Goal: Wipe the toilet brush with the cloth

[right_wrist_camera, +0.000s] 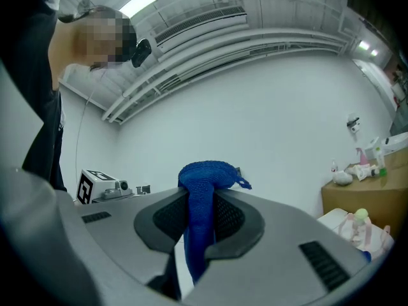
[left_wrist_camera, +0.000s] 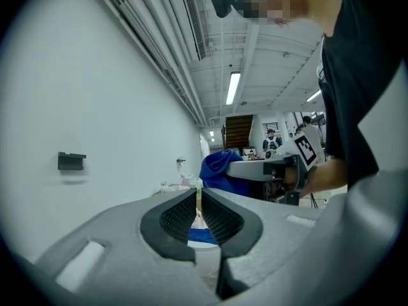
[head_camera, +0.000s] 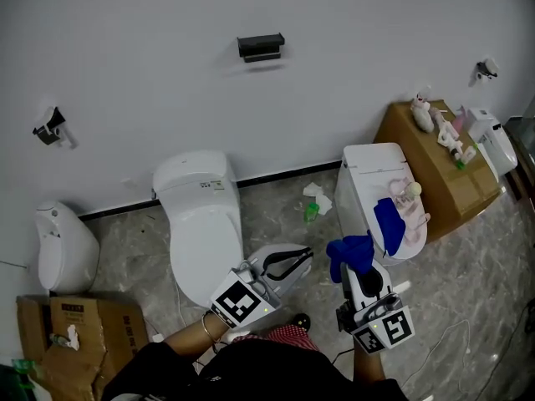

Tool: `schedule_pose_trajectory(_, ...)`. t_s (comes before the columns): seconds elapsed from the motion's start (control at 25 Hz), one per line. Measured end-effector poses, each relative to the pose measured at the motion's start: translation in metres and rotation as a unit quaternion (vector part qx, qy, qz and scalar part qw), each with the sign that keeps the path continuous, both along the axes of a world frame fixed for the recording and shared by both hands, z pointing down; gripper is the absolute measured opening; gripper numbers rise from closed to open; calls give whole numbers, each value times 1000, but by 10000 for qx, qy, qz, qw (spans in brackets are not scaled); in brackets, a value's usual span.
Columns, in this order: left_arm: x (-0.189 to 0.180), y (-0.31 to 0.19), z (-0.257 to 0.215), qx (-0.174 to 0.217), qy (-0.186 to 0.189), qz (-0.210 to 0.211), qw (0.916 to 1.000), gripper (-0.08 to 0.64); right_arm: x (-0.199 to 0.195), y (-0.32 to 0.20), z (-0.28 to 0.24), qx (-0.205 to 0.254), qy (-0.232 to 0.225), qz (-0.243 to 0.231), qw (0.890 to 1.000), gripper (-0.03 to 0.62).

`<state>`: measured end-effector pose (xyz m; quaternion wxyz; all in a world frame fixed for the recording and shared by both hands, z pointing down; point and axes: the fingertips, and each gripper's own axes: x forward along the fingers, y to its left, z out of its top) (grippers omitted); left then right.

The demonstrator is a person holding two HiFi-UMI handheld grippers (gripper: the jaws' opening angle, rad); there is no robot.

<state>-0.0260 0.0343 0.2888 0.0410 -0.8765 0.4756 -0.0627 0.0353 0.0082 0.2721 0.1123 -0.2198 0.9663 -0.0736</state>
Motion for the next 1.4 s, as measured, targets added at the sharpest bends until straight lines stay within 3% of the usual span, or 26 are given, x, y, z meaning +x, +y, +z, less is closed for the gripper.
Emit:
schedule_pose_trajectory(0.52, 30, -56, 26, -369, -26, -212, 9991, 8, 25, -57, 27, -257, 81, -318, 9991, 67)
schedule_pose_trajectory(0.88, 43, -75, 35, -407, 53, -386, 9984, 8, 36, -75, 41, -336, 38, -477, 9983, 67)
schedule_pose_trajectory(1.12, 24, -86, 35, -271, 56, -777, 9966, 8, 37, -85, 63, -459, 185, -482, 9976, 66)
schedule_pose_trajectory(1.24, 11, -92, 47, -466, -29, -893, 9949, 8, 33, -93, 64, -562, 40, -439, 9974, 67)
schedule_pose_trajectory(1.4, 0, -105, 66, -651, 26, -926, 9936, 8, 37, -106, 91, -611, 321, -167, 9975, 67)
